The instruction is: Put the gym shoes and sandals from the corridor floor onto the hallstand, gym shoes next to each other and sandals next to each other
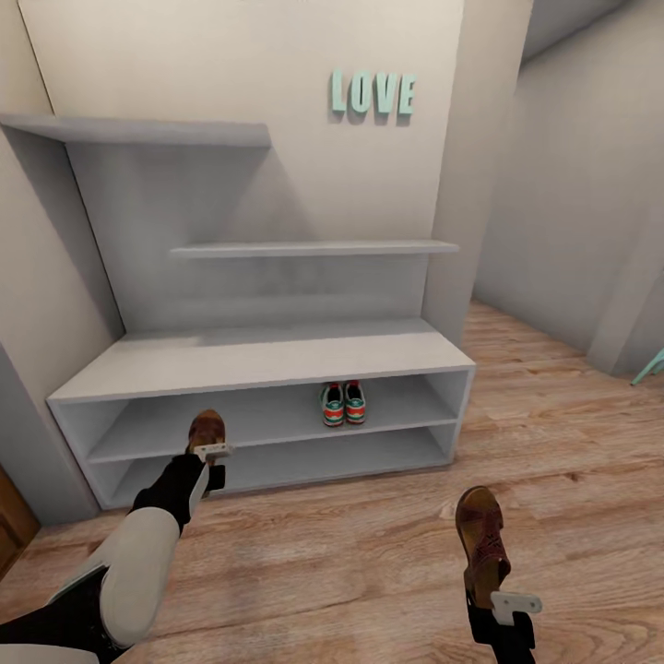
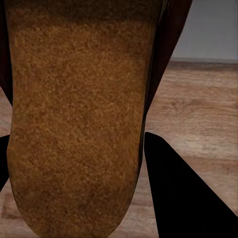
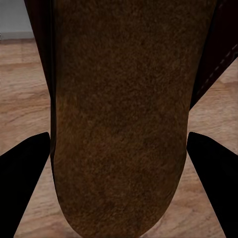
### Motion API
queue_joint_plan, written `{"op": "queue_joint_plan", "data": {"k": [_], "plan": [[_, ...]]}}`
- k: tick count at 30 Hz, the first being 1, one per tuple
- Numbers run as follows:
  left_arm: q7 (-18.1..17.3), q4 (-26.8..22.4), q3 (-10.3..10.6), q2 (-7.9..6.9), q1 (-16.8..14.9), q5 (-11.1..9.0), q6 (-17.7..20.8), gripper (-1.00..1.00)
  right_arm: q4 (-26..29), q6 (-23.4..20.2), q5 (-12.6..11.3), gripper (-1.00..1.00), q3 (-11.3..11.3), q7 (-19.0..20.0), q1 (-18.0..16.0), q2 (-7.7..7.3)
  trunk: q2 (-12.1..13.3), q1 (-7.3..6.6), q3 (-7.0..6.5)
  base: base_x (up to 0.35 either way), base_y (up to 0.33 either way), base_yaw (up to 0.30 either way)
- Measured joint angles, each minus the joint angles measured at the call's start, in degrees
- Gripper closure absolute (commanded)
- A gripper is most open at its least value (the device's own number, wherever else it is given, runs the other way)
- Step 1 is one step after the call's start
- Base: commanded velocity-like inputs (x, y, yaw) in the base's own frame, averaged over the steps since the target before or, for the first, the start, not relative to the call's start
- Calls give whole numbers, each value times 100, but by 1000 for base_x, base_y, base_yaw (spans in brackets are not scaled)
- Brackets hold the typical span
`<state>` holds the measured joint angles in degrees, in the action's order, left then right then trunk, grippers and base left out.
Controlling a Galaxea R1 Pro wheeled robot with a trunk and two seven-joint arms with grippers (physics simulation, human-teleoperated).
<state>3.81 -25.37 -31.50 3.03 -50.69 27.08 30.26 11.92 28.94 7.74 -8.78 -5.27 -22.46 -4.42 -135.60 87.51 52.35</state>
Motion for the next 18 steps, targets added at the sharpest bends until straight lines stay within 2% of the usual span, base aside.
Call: {"op": "queue_joint_plan", "data": {"k": [18], "plan": [[-2, 33, -19, -19, 2, -14, -44, 100, -1, 0, -1, 100, -1, 0, 1, -5, -720, 395, 451, 0, 0, 0]]}}
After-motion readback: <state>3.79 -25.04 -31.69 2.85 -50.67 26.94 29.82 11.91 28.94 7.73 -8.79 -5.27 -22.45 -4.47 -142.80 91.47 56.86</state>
